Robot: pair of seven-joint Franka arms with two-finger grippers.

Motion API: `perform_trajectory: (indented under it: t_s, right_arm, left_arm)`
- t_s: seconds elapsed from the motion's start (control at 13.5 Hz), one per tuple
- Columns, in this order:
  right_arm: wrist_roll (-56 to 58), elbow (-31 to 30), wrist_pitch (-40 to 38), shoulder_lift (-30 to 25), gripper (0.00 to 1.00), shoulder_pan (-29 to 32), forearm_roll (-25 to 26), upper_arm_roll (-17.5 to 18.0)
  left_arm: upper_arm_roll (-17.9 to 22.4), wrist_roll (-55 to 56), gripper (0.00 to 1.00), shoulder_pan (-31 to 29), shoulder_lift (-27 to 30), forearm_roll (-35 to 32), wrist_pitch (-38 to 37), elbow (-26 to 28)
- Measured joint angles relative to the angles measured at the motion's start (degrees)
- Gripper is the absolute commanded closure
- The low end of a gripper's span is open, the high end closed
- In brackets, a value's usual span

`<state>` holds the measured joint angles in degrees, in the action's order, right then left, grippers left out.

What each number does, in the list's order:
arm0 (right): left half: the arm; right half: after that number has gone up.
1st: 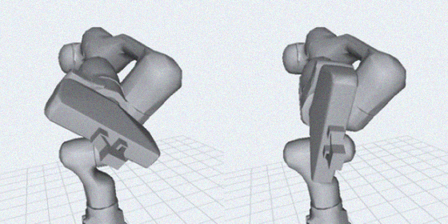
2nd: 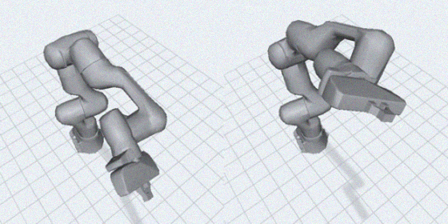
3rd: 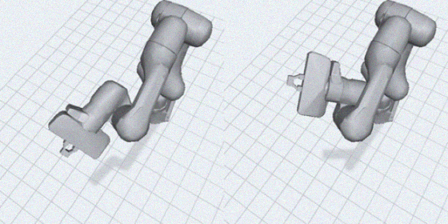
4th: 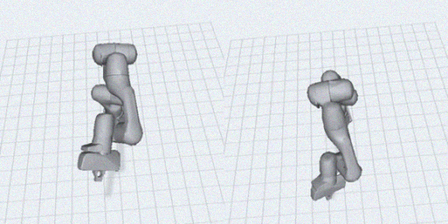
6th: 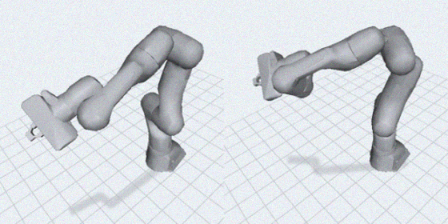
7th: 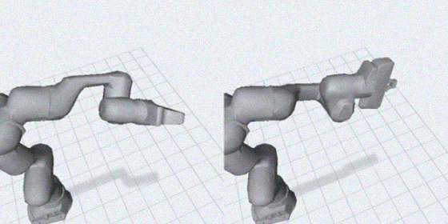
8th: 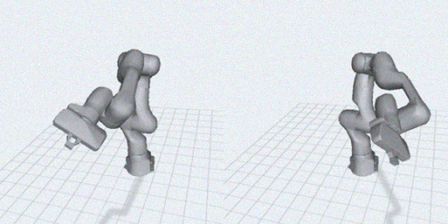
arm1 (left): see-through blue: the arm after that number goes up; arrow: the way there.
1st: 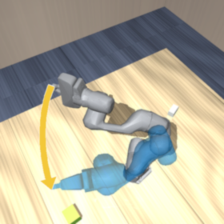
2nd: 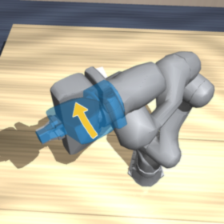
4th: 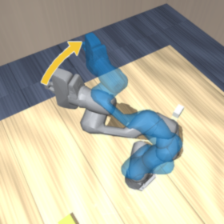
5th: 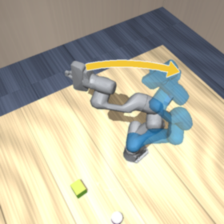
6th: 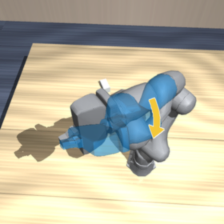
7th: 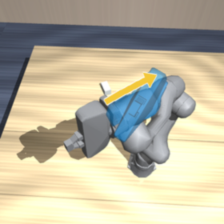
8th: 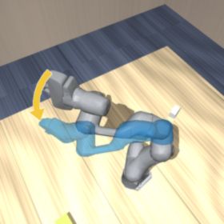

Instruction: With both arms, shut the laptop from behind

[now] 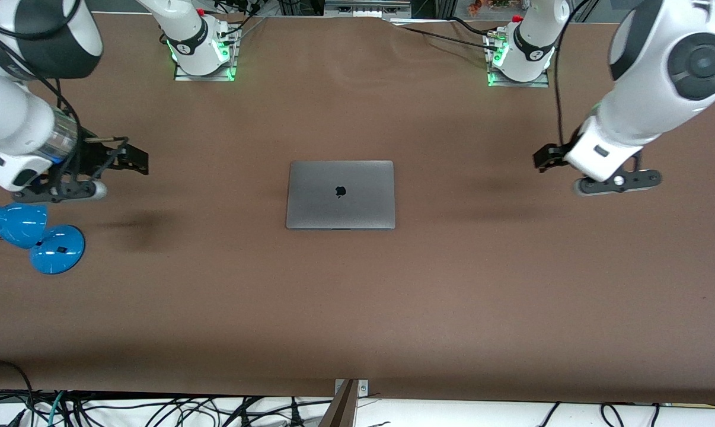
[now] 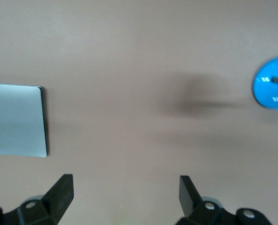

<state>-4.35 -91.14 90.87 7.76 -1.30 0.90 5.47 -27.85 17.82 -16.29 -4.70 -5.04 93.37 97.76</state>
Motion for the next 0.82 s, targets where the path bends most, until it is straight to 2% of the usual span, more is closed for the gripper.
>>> perform_trajectory:
  t_s: [0.22, 0.52, 0.59, 0.82]
  right_arm:
    - [-1.93, 0.53, -3.85, -2.43, 0.0, 0.19, 0.14, -0.62]
    - [-2.1, 0.56, -4.52, -4.06, 0.0, 0.19, 0.38, -0.69]
    - [-2.1, 0.55, -4.54, -4.04, 0.0, 0.19, 0.4, -0.72]
    - [-2.1, 0.54, -4.58, -4.03, 0.0, 0.19, 0.41, -0.75]
  left_arm:
    - [0.02, -4.81, 0.0, -4.21, 1.05, 2.51, 0.0, 0.23]
    - [0.31, -7.82, 0.0, -4.73, 1.79, 2.87, 0.05, -0.39]
    - [1.79, -8.28, 0.0, -3.13, 2.06, 2.88, 0.05, -0.65]
    - [13.5, -8.87, 0.0, 7.9, 2.58, 2.9, 0.05, -1.41]
